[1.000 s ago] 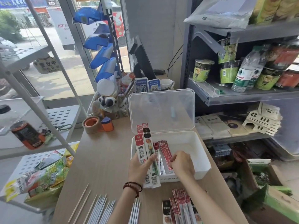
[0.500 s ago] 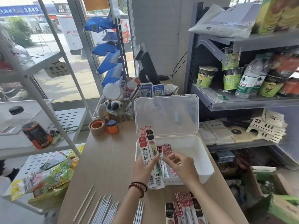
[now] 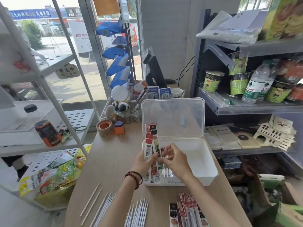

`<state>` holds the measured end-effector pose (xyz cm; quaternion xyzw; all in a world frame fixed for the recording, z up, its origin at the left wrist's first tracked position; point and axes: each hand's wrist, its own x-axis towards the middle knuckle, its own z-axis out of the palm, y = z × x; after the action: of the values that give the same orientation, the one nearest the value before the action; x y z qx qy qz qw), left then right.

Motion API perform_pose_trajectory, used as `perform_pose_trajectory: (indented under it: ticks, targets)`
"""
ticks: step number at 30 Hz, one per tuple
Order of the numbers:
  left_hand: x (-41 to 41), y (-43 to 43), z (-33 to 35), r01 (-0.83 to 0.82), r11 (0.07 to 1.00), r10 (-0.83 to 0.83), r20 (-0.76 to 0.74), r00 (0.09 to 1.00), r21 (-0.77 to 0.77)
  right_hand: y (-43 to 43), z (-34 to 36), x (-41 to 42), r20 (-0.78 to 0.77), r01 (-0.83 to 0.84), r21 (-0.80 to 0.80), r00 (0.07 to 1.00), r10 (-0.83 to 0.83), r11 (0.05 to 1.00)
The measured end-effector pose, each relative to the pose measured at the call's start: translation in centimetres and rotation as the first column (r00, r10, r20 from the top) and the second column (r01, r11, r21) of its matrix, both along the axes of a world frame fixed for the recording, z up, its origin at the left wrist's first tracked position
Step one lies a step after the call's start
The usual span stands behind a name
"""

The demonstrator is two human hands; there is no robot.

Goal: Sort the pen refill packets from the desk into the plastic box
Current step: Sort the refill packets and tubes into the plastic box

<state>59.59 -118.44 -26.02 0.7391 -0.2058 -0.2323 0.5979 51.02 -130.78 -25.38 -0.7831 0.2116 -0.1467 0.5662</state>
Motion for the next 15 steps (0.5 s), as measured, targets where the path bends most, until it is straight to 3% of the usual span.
perform_pose_trajectory:
  ticks: [5,10,15]
  targets:
    - [-0.2,0.4,0.2,-0.038,0.999,0.038,0.075,0.996,0.003,0.5,-0.6,0.7,-0.039,-0.016,-0.061,0.999,0.014,0.998]
    - [-0.2,1.0,-0.4,-0.102,0.995,0.101,0.055,0.993,0.014,-1.1,-2.3,0.1,-0.117,0.11,-0.14,0.985,-0.127,0.984]
    - [-0.4,1.2,-1.1,-0.157,0.987,0.158,0.067,0.985,-0.013,-1.3,-3.0,0.4,-0.242,0.016,-0.183,0.968,-0.061,0.983]
